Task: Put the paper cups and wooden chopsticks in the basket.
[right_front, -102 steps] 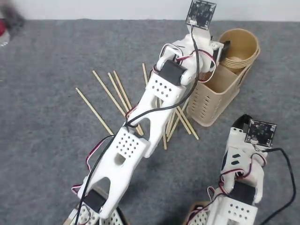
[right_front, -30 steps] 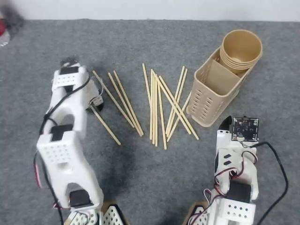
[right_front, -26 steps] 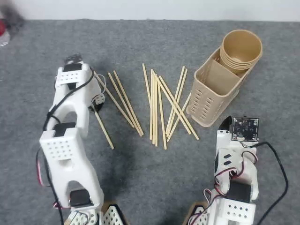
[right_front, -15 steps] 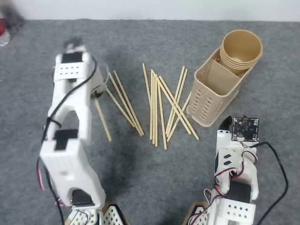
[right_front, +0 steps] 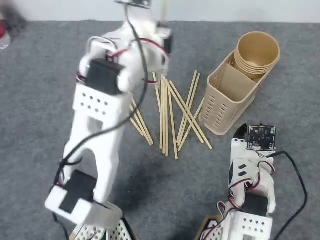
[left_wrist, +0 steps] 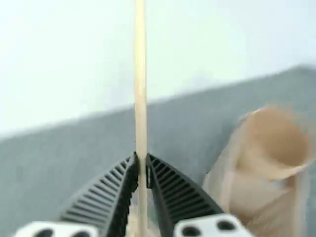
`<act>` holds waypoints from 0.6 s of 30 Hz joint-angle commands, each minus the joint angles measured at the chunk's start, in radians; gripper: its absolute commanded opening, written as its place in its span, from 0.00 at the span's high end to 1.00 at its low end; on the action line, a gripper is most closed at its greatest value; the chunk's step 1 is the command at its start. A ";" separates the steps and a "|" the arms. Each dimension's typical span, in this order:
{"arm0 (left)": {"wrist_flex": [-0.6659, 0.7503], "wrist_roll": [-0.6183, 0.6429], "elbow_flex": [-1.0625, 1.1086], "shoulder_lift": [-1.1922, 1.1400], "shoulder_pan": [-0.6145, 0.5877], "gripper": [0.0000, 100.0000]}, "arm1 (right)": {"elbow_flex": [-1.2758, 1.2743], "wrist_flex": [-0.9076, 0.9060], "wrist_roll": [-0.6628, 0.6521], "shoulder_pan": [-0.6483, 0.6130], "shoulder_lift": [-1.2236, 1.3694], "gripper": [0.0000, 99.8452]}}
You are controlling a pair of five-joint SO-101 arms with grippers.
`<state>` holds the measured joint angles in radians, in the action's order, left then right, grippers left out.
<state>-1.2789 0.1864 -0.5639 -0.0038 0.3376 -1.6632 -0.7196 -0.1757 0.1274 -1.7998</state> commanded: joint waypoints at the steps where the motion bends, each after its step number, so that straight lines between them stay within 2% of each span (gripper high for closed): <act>1: 0.130 -0.014 -0.047 0.077 0.152 0.99 | -0.018 0.005 -0.017 -0.001 -0.015 0.85; 5: 0.261 -0.014 -0.012 0.080 0.227 0.99 | -0.018 0.005 -0.017 0.001 -0.015 0.85; 9: 0.468 -0.008 0.097 0.084 0.233 0.99 | -0.018 0.005 -0.017 0.001 -0.015 0.85; 14: 0.658 -0.006 0.398 0.086 0.288 0.99 | -0.018 0.021 -0.018 0.001 -0.015 0.85; 18: 0.888 -0.006 0.648 0.087 0.295 0.99 | -0.018 0.028 -0.020 0.001 -0.013 0.85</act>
<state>-0.6038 0.1803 -0.1204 0.0345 0.6229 -1.6632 -0.7119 -0.1757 0.1289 -1.7998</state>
